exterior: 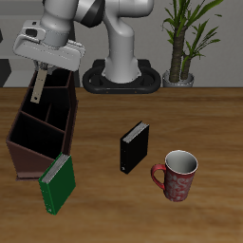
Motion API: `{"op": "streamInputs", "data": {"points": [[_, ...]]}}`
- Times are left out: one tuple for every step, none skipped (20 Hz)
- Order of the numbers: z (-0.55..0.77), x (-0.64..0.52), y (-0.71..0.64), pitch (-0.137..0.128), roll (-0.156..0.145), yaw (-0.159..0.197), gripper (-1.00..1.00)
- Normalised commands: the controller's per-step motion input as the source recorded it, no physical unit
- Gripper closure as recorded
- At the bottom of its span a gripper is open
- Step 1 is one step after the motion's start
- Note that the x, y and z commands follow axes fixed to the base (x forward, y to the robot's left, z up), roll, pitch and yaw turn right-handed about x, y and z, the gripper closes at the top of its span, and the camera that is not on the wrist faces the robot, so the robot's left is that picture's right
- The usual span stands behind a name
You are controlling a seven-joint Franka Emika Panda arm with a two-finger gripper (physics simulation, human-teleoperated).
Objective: Place the yellow book into the right desk caddy's back compartment
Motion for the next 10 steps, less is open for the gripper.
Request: {"op": "streamInputs", "data": {"points": [[-0.54,0.16,-0.09,0.076,0.028,0.017,1.0],[-0.28,0.1,0.0,0.032,-0.015,-0.018,1.0],[-0.26,0.11,0.08,0.041,0.045,0.026,1.0],[-0.18,0.0,-0.04,0.024,0.013,-0.022,1.0],[-0.11,0.08,0.09,-0.008,-0.022,-0.019,1.0],[-0.2,0.05,0.11,0.033,0.071,-0.015,1.0],[-0.05,0.04,-0.01,-0.009,-0.011,0.009,1.0],[-0.23,0.08,-0.02,0.042,-0.012,-0.068,1.0],[-0.13,0.11,0.09,0.002,0.008,0.029,1.0],[0.0,0.13,0.09,0.0,0.0,0.0,1.0]]}}
